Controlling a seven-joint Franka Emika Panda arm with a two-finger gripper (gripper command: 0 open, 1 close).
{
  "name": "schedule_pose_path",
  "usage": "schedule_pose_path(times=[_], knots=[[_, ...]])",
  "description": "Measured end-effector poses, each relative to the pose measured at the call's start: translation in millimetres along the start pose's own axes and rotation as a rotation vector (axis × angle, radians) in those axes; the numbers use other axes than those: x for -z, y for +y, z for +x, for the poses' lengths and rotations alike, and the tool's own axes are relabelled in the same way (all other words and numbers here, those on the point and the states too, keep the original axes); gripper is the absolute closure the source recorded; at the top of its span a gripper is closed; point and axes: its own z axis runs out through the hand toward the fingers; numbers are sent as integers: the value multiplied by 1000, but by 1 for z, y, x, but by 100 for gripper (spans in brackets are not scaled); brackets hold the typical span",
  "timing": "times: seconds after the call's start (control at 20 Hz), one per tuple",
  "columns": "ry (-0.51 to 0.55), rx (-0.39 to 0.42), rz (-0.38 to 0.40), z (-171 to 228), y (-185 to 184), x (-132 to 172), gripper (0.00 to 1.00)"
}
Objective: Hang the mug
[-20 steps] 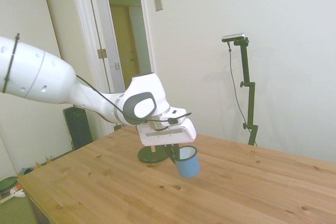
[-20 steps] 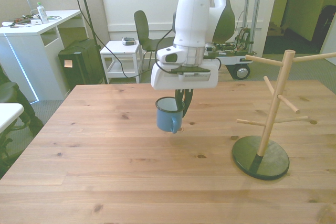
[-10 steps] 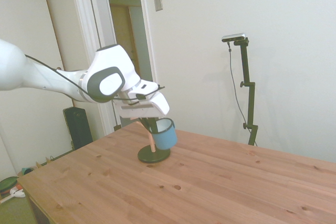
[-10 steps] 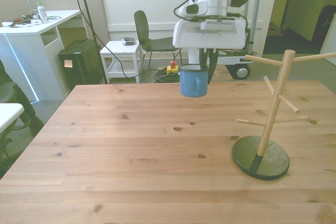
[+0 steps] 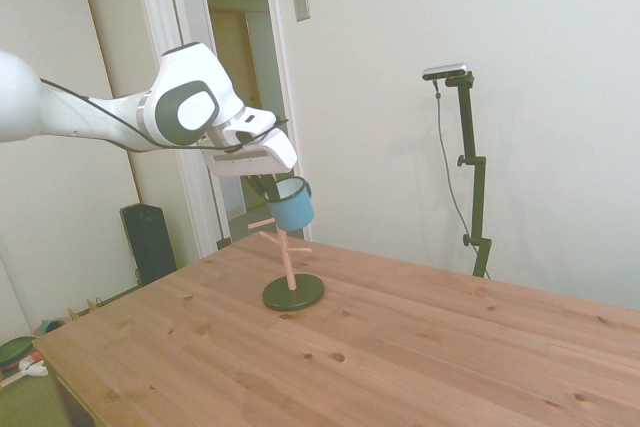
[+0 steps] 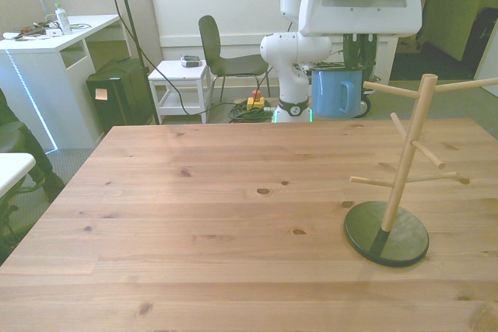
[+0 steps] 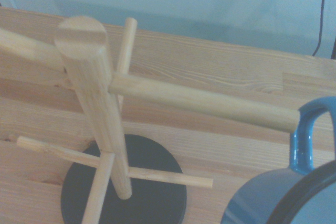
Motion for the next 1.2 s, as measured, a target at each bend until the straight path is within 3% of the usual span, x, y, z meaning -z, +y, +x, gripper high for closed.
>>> schedule_pose_path(times=[0.6, 1.2], knots=[[8, 22, 10, -17, -5, 16, 100], [13, 34, -9, -28, -22, 8, 100]])
